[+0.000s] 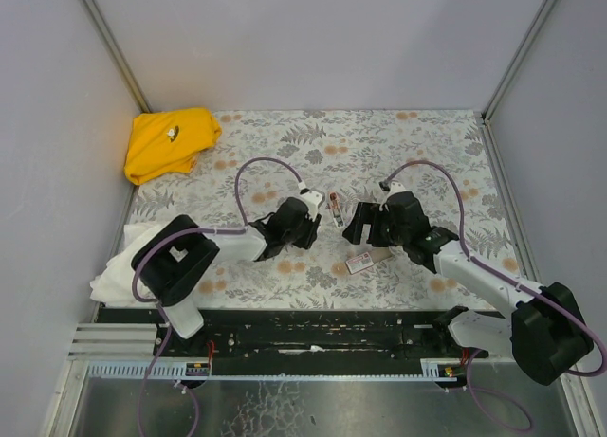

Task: Load the staples into the stapler

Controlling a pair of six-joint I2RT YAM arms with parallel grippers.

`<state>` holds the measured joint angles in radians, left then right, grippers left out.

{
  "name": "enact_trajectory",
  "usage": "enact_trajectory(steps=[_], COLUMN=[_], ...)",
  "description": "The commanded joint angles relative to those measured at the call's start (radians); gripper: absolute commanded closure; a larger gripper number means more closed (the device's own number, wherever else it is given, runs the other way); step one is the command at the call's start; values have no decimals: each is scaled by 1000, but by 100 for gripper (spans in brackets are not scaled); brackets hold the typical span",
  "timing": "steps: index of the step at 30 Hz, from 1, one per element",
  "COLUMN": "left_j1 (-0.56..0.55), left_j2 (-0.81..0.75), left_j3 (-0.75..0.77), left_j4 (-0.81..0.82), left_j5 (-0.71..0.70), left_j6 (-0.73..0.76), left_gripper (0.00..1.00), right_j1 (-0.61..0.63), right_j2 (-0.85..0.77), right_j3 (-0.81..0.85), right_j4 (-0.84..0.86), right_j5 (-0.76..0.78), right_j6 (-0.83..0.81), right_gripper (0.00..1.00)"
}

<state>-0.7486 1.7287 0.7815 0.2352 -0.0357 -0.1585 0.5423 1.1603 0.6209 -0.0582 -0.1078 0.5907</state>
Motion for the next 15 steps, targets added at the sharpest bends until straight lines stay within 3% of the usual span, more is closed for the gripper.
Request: enact_trajectory(steps=[1, 3, 9, 15], left_j1=[-29, -38, -72, -95], left_j2=[-90, -161, -320, -383], left_j3=[-60, -83, -141, -147], left_j4=[9, 19, 24, -5], left_j5=[33, 87, 158, 196], left_j6=[-70, -119, -282, -306], left_gripper=[100, 100, 100, 100], right_j1=[-4, -3, 8, 38], right_j2=[-13, 2, 20, 40], right_j3=[-29, -37, -72, -58], right_j4=[112, 151, 283, 335], right_j5=[-51, -117, -226, -256], right_j6=[153, 208, 362, 438], right_gripper=[5, 0, 1, 1])
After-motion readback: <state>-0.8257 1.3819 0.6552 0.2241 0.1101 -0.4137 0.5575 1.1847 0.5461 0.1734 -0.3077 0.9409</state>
